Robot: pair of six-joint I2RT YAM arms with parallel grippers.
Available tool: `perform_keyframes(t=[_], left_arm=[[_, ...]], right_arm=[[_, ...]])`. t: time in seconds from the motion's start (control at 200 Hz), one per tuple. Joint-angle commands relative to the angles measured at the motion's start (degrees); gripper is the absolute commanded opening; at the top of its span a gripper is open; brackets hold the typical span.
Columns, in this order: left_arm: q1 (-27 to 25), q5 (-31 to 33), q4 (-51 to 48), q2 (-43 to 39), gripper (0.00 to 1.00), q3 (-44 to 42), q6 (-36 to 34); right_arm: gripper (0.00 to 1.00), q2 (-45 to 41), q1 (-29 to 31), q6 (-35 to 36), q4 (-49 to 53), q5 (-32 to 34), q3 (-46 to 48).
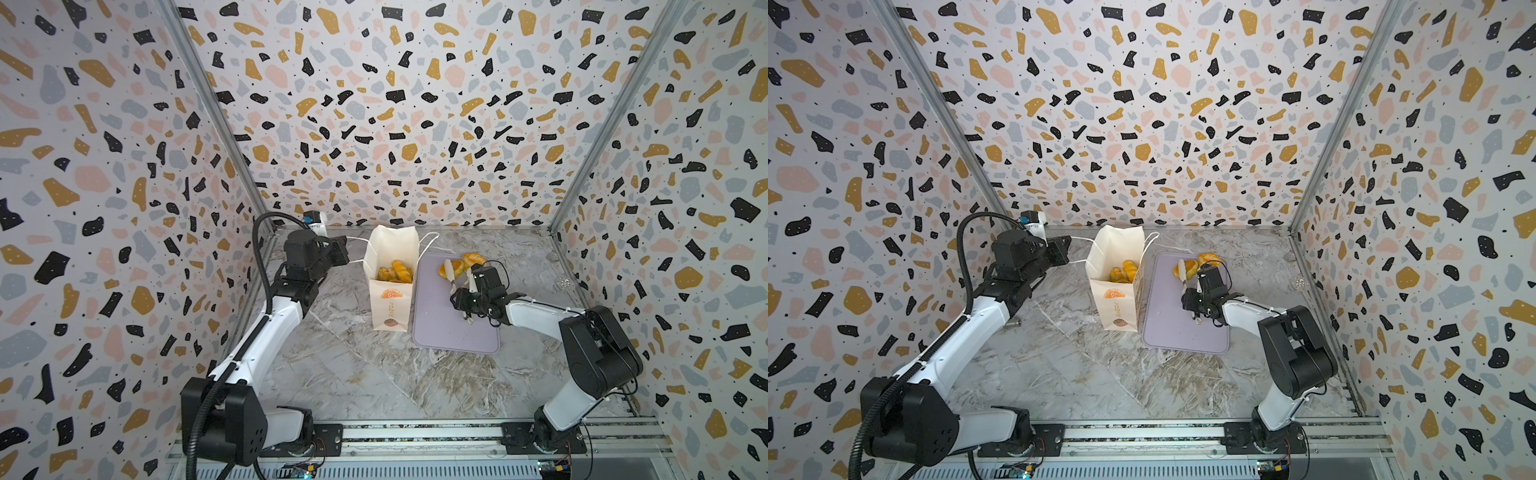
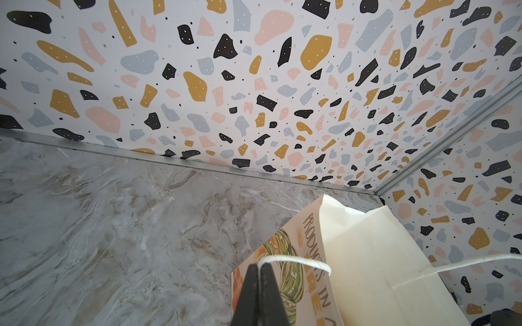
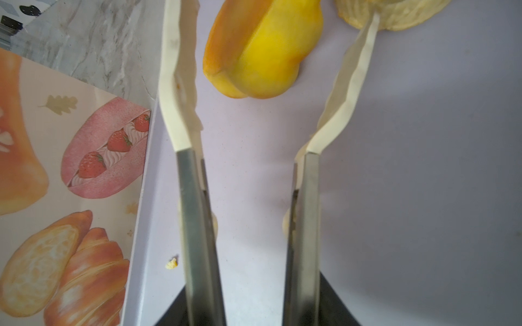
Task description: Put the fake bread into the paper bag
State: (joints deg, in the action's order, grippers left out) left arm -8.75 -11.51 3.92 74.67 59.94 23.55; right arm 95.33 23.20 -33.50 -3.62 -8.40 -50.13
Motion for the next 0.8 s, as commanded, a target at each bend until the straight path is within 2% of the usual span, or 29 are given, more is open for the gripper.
perform_keyframes(t=[0.0, 0.19, 0.596, 0.796], left_arm=[[-0.19, -0.32, 0.29, -0.95, 0.0, 1.12, -0.79], [-0.21, -0.35, 0.24, -0.9, 0.0, 1.14, -0.78], [-0.21, -0.25, 0.3, -0.78, 0.0, 1.09, -0.79], [-0.21, -0.31, 0.29, -0.79, 0.0, 1.12, -0.79]], right_arm=[[0.45, -0.3, -0.5, -0.33, -2.52, -1.58, -1.79], [0.41, -0.24, -1.14, -0.65, -3.75, -2.84, -0.51], [0.44, 1.82, -2.04, -0.78, -3.39, -4.34, -0.58], [0.42, 2.93, -2.28, -0.79, -3.28, -5.1, -0.78]])
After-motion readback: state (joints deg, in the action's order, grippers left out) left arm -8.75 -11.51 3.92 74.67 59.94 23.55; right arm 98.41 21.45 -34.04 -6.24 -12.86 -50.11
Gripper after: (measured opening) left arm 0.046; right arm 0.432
